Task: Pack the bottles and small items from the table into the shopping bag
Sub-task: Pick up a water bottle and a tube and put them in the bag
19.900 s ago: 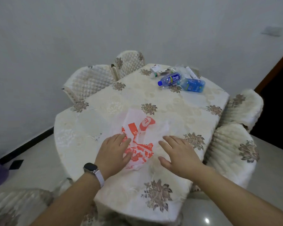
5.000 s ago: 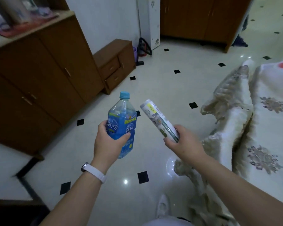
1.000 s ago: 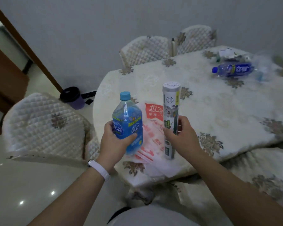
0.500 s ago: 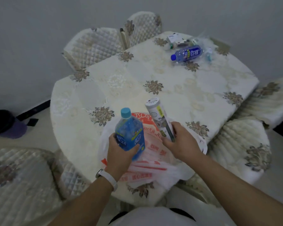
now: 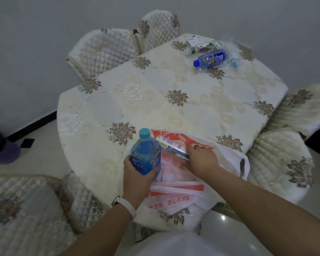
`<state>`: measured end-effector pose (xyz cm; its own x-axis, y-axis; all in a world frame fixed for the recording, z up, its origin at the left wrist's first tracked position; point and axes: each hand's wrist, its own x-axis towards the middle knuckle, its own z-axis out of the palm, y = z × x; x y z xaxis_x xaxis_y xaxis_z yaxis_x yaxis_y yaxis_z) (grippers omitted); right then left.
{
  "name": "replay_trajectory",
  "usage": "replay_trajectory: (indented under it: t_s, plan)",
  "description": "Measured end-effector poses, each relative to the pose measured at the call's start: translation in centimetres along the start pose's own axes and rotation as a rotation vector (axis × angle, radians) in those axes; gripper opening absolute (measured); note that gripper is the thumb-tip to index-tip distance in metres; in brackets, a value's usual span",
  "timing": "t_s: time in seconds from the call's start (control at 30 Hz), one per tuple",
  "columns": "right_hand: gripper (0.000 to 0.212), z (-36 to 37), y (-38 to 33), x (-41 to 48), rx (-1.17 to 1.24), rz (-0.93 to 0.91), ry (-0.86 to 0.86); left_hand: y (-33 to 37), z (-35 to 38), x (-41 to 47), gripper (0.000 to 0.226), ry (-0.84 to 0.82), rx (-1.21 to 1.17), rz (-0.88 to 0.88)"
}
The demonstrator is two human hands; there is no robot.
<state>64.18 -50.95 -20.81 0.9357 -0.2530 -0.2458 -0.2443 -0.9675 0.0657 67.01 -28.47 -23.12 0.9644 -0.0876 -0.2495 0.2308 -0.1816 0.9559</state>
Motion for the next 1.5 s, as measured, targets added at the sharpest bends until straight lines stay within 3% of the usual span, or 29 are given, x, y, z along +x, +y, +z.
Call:
replay_trajectory:
  t_s: [0.17, 0.33, 0.63, 0.83, 1.23, 1.5]
  plan:
    - [0.051, 2.4, -0.1, 1.6, -0.002, 0.039, -0.026, 0.3, 0.3, -0.5, 0.080, -0.017, -0.012, -0.009]
    - [0.038, 4.4, 0.7, 1.4, 0.077, 0.044, -0.004, 0.9, 1.1, -0.6, 0.079, -0.037, 0.009, 0.018]
    - [0.054, 4.3, 2.3, -1.0, 0.197, -0.034, 0.057, 2.6, 5.0, 0.2, 0.072, -0.132, 0.037, 0.089]
    - [0.041, 4.6, 3.8, -3.6, 0.187, -0.010, 0.033, 1.6, 6.0, 1.4, 0.075, -0.203, 0.085, 0.103]
    - [0.044, 4.4, 3.0, -5.2, 0.226, 0.062, -0.019, 0.8, 2.7, 3.4, 0.077, -0.012, 0.054, 0.146]
    - [0.049, 3.5, 1.3, -6.2, 0.253, 0.100, 0.001, -0.6, 1.4, 3.0, 0.085, -0.125, 0.131, 0.156]
